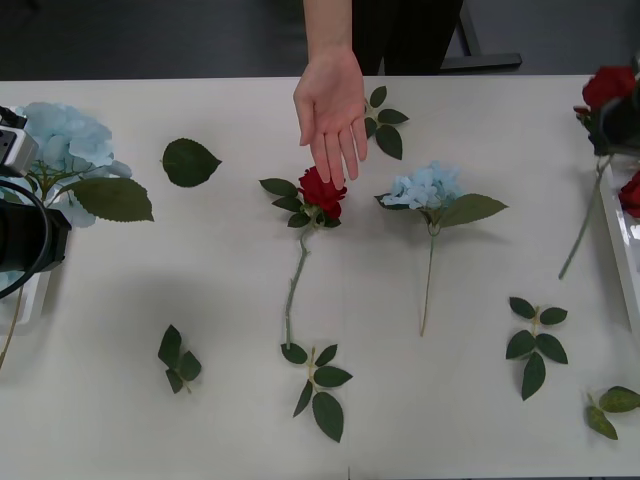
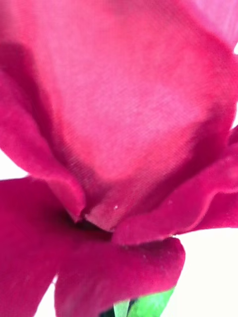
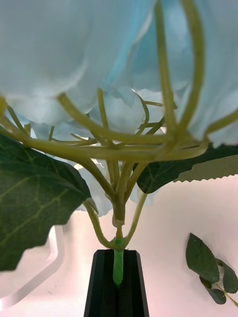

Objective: Place the red flowers into the right box and the blue flowers into the left box. If a person shows an open palm, hand one flower to the person first, then continue sorting.

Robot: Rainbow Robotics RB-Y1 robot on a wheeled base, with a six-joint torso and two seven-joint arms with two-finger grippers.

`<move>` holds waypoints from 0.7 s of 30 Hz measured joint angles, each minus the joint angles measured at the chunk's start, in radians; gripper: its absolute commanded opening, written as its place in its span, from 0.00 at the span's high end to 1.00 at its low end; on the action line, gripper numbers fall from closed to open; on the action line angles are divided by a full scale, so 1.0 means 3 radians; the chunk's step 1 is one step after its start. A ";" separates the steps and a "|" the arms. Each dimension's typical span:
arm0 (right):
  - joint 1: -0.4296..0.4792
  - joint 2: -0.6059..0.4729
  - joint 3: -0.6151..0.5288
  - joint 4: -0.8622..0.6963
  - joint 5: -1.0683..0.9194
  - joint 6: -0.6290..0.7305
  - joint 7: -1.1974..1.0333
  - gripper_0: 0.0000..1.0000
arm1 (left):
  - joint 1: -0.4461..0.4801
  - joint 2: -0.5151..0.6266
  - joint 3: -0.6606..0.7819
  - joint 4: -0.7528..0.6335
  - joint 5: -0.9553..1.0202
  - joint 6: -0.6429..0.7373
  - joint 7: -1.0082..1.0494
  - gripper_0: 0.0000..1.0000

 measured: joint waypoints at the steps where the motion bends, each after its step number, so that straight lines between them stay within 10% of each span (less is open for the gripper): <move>1: -0.0072 0.0011 -0.0035 -0.0001 -0.0058 -0.0094 0.0056 1.00 | 0.0000 0.0000 0.0000 0.0000 0.0000 0.0000 0.0000 1.00; 21: -0.1019 0.0880 -0.0265 0.0012 -0.1129 -0.2227 0.2316 1.00 | 0.0000 0.0000 0.0000 -0.0001 0.0001 0.0001 0.0000 1.00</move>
